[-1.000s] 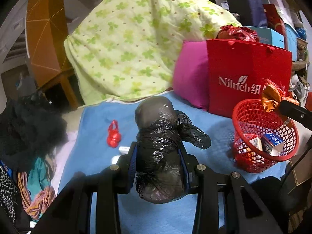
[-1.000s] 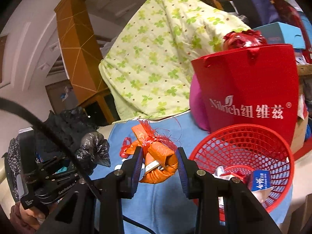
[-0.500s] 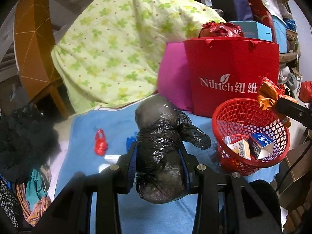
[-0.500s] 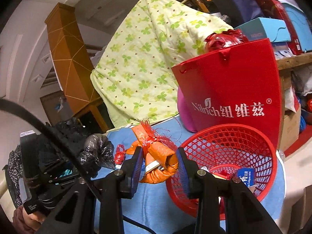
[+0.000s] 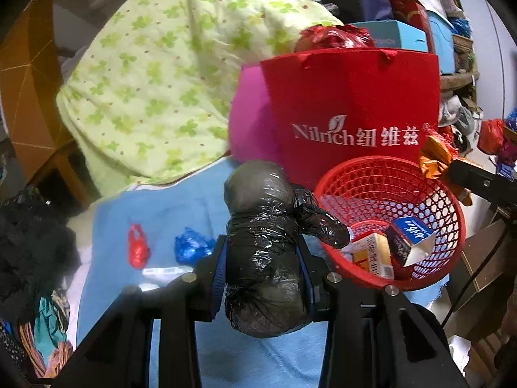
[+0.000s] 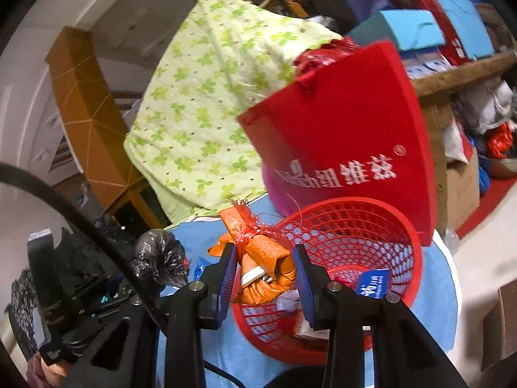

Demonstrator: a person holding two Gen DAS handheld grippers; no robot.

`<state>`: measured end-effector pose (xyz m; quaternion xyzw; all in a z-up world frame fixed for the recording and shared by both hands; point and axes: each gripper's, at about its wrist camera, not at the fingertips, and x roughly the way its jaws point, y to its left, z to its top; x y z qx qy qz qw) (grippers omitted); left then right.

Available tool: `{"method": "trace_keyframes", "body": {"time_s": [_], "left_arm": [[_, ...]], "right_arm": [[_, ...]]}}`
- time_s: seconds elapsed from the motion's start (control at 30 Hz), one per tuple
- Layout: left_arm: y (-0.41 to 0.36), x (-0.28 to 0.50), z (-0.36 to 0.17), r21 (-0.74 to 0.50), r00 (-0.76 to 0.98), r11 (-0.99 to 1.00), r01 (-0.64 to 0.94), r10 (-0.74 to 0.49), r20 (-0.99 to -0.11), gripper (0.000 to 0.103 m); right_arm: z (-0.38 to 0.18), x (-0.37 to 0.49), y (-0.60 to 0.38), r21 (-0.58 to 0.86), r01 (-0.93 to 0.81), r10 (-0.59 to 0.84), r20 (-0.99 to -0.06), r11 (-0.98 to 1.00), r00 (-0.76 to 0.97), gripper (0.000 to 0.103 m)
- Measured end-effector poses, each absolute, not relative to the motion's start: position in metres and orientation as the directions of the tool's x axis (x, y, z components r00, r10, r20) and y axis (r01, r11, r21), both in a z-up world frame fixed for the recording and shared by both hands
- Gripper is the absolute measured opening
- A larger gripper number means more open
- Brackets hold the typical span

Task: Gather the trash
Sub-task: 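Open both tools to drop the bags into the wastebasket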

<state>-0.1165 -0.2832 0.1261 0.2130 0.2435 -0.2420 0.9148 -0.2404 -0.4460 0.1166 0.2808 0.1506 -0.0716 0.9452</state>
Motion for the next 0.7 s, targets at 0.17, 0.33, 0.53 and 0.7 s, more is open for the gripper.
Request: {"method": "trace_keyframes", "body": {"time_s": [0.17, 0.33, 0.53, 0.7], "left_arm": [[-0.305, -0.115, 0.125, 0.261, 0.735, 0.764, 0.590, -0.375, -0.565, 0.041], [-0.331, -0.110, 0.120, 0.182, 0.641, 0.698, 0.692, -0.479, -0.599, 0.042], [-0.352, -0.097, 0.104, 0.048, 0.501, 0.617, 0.785, -0.588, -0.634, 0.070], [-0.333, -0.095, 0.098, 0.065, 0.530, 0.653, 0.755, -0.549, -0.646, 0.070]], "right_arm": [[0.109, -0.236, -0.469, 0.571, 0.244, -0.048, -0.336, 0.784, 0.941, 0.039], [0.099, -0.226, -0.494, 0.635, 0.259, -0.042, -0.336, 0.728, 0.941, 0.039], [0.072, -0.212, -0.520, 0.743, 0.263, -0.015, -0.323, 0.615, 0.946, 0.074], [0.077, -0.221, -0.512, 0.723, 0.245, -0.021, -0.304, 0.645, 0.952, 0.074]]}}
